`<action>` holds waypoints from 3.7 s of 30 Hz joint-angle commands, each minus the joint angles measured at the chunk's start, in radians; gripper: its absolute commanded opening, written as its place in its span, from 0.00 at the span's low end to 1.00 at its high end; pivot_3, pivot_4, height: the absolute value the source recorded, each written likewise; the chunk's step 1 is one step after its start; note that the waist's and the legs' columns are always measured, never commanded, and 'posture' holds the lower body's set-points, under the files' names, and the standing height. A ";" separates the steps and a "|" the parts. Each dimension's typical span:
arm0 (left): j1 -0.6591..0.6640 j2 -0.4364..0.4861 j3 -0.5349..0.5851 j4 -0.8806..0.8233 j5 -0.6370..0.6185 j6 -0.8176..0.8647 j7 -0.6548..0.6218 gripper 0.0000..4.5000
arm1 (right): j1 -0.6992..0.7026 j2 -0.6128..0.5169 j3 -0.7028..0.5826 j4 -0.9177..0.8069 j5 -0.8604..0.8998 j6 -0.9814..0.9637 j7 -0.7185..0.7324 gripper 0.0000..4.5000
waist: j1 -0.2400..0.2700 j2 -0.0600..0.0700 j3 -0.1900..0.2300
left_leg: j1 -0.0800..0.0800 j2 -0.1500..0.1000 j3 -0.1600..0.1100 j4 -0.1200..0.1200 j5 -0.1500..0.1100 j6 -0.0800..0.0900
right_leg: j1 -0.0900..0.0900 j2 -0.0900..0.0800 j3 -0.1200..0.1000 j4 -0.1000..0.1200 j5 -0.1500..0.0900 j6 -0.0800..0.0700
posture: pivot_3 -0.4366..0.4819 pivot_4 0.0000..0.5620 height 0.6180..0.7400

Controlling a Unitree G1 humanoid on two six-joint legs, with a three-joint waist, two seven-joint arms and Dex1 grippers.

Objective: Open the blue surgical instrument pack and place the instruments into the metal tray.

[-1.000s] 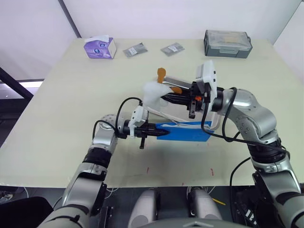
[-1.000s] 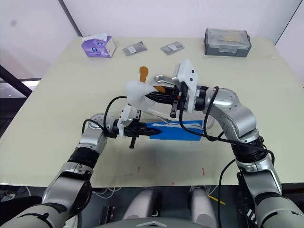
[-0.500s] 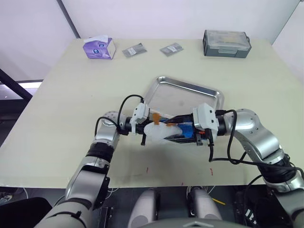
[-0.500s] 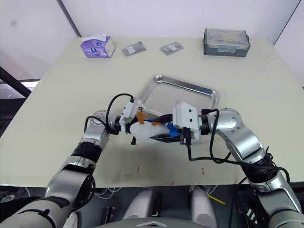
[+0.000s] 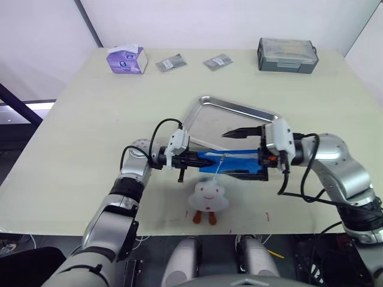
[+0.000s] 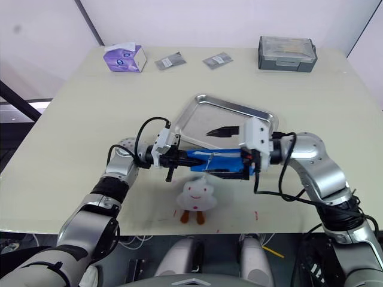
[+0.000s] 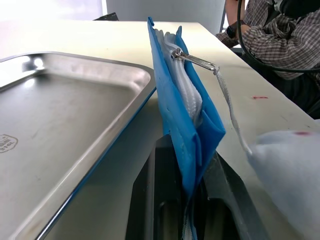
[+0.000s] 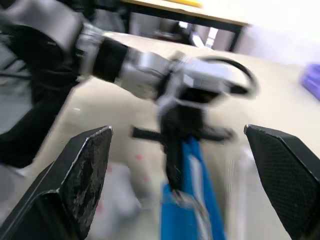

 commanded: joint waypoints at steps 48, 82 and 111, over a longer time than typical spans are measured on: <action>0.034 0.215 -0.027 -0.133 -0.176 0.096 -0.047 0.97 | 0.184 0.006 -0.043 0.263 -0.047 -0.151 0.126 0.00 | -0.002 0.000 0.000 | 0.000 0.001 0.000 0.000 0.000 0.000 | 0.000 0.001 0.001 0.000 0.000 0.000 | 0.48 0.27 0.95; 0.384 0.177 -0.086 -0.552 -0.052 0.277 0.071 0.49 | 0.202 -0.006 -0.047 0.241 -0.048 -0.155 0.133 0.00 | 0.002 0.000 0.000 | 0.001 0.001 0.000 0.000 -0.001 0.001 | 0.001 0.000 0.002 -0.001 0.000 0.000 | 0.48 0.27 0.95; 0.297 0.454 0.202 -0.615 -0.216 0.457 -0.023 0.00 | 0.198 -0.007 -0.066 0.242 -0.016 -0.176 0.170 0.00 | 0.000 0.000 0.001 | 0.002 0.002 0.000 -0.001 -0.001 0.001 | 0.001 0.001 0.001 -0.001 0.000 0.000 | 0.48 0.27 0.95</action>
